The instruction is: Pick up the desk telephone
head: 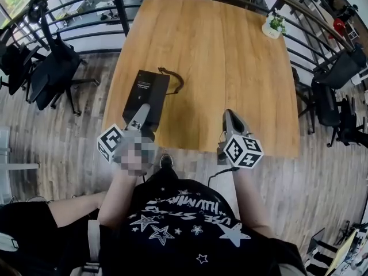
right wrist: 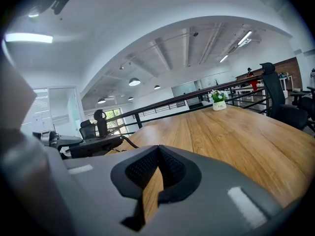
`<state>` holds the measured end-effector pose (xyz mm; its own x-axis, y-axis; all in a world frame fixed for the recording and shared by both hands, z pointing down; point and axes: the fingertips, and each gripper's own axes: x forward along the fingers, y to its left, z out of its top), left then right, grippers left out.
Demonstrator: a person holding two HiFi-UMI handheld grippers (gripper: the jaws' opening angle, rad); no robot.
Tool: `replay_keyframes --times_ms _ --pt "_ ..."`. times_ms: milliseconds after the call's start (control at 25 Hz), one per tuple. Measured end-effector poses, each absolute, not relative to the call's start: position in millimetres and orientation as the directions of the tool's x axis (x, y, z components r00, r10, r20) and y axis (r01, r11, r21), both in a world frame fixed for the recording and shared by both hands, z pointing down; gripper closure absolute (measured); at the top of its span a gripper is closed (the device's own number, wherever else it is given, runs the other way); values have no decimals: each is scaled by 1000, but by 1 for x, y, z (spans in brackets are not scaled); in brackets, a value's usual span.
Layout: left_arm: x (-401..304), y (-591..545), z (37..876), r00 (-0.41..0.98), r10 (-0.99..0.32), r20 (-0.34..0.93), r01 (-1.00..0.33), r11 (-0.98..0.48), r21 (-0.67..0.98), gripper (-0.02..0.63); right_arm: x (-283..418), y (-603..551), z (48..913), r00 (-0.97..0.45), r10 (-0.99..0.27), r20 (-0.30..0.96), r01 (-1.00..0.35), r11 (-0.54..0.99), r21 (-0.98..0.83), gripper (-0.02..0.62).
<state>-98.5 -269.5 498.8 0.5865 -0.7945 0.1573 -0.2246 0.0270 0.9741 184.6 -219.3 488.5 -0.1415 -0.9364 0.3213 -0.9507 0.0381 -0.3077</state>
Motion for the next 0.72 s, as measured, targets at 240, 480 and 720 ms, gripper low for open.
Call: replay_keyframes --times_ms 240,480,720 --pt "-87 -230 487 577 -805 140 -220 12 975 413 200 -180 485 -152 -939 308 -948 51 -313 595" --pt "-75 -197 477 572 -811 119 -212 -7 977 413 212 -147 479 -177 -942 284 -939 75 -335 595" --pt "-67 -162 469 574 -809 125 -230 -13 973 413 217 -115 475 -198 -944 264 -925 91 -369 595"
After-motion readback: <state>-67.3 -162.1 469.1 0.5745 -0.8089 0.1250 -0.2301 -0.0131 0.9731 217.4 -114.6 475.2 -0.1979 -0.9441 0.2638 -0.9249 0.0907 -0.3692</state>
